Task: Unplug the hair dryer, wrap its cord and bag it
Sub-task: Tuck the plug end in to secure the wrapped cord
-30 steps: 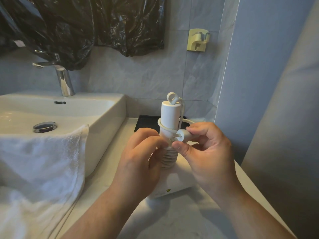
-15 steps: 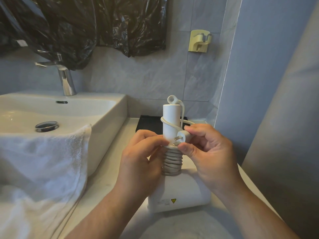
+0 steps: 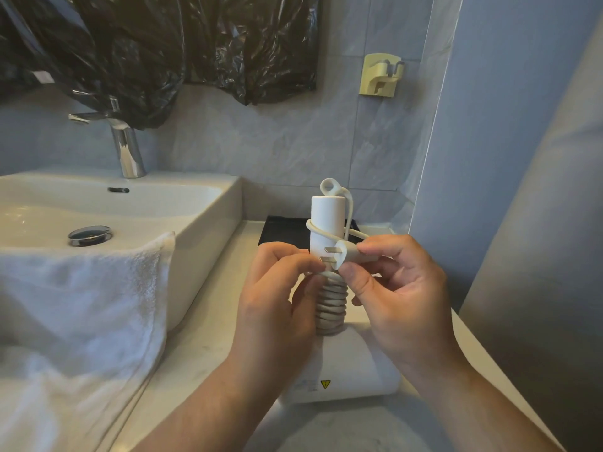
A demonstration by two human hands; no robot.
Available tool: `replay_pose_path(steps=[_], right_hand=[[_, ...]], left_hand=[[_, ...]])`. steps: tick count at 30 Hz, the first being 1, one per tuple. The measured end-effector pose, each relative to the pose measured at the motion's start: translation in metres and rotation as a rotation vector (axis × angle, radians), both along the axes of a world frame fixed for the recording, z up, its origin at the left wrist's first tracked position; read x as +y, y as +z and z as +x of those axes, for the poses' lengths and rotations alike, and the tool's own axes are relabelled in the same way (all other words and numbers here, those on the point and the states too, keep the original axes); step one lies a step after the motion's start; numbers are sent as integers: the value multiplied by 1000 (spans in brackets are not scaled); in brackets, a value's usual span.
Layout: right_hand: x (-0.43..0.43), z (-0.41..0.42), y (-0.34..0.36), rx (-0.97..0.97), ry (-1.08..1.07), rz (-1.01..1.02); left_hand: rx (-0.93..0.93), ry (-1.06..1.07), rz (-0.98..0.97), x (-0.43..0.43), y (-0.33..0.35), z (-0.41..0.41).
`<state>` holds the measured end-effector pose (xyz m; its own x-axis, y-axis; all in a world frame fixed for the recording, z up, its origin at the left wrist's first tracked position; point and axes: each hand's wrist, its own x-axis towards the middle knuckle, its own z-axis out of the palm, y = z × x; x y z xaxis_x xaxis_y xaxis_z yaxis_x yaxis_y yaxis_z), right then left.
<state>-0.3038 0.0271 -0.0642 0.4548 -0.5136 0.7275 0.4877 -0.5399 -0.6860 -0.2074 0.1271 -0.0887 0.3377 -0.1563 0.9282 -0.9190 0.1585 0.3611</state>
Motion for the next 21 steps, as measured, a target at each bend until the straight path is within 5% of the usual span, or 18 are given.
replay_pose_path(steps=[9, 21], right_hand=[[-1, -2, -3, 46, -121, -298], [-9, -8, -1, 152, -645, -787]], left_hand=[[-52, 63, -9, -2, -3, 4], [91, 70, 34, -2, 0, -2]])
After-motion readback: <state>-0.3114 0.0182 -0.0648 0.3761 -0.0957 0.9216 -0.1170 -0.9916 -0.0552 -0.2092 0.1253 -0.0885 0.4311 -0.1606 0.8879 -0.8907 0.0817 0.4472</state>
